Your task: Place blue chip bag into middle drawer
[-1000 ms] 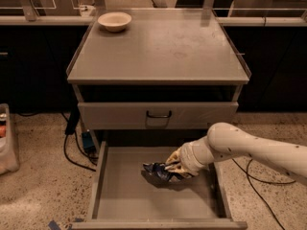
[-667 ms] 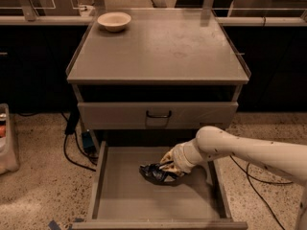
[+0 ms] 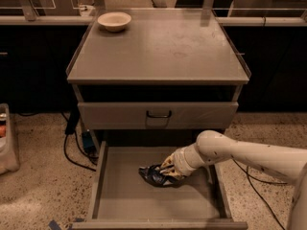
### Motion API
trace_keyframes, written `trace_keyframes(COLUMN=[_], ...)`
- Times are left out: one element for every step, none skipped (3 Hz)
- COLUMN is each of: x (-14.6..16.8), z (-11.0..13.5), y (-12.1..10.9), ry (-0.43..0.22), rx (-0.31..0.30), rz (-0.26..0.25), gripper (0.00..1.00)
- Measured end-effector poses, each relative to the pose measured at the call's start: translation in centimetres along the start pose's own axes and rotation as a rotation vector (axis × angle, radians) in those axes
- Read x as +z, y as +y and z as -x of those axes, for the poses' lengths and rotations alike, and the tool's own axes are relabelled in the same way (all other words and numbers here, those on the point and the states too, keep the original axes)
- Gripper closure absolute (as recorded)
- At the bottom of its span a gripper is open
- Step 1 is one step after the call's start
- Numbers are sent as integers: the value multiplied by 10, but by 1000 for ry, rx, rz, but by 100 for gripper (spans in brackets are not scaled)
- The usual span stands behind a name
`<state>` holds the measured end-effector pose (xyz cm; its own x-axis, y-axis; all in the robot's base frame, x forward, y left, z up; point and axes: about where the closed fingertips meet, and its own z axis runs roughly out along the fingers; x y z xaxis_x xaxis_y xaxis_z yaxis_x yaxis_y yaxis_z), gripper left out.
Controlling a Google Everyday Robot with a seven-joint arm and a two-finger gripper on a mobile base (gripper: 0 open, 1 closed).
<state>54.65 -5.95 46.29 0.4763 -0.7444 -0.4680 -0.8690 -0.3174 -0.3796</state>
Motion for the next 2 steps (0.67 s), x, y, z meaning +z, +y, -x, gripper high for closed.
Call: trace_keyframes(x=[8,8], z=[-1,-1], y=[6,6], ry=[-10,-10], rx=[9,9], rz=[9,9], gripper=[81,58])
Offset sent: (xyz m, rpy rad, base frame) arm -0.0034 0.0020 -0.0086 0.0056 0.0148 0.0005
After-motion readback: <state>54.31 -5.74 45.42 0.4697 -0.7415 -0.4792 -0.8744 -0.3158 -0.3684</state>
